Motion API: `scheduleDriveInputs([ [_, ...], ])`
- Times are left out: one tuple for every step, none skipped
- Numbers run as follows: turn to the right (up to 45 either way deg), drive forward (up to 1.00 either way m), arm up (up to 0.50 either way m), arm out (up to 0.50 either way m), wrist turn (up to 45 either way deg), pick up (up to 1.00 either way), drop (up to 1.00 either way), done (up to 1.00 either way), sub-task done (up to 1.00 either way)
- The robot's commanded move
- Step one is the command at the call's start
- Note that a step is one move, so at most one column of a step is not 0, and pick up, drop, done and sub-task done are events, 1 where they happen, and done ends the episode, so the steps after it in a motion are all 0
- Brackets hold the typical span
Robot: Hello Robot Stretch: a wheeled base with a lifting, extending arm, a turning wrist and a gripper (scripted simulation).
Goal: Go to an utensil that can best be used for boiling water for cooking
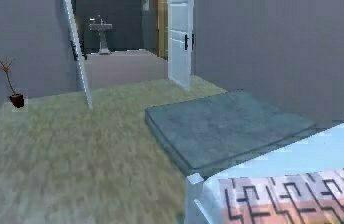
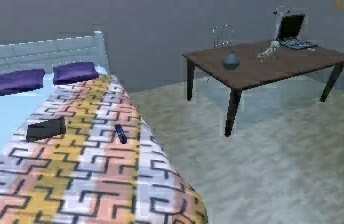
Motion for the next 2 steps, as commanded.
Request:
scheduleDriveInputs([
  [-21.0,0.0,0.0,0.0,0.0,0.0,0.0,0.0,0.0],
  [0.0,1.0,0.0,0.0,0.0,0.0,0.0,0.0,0.0],
])
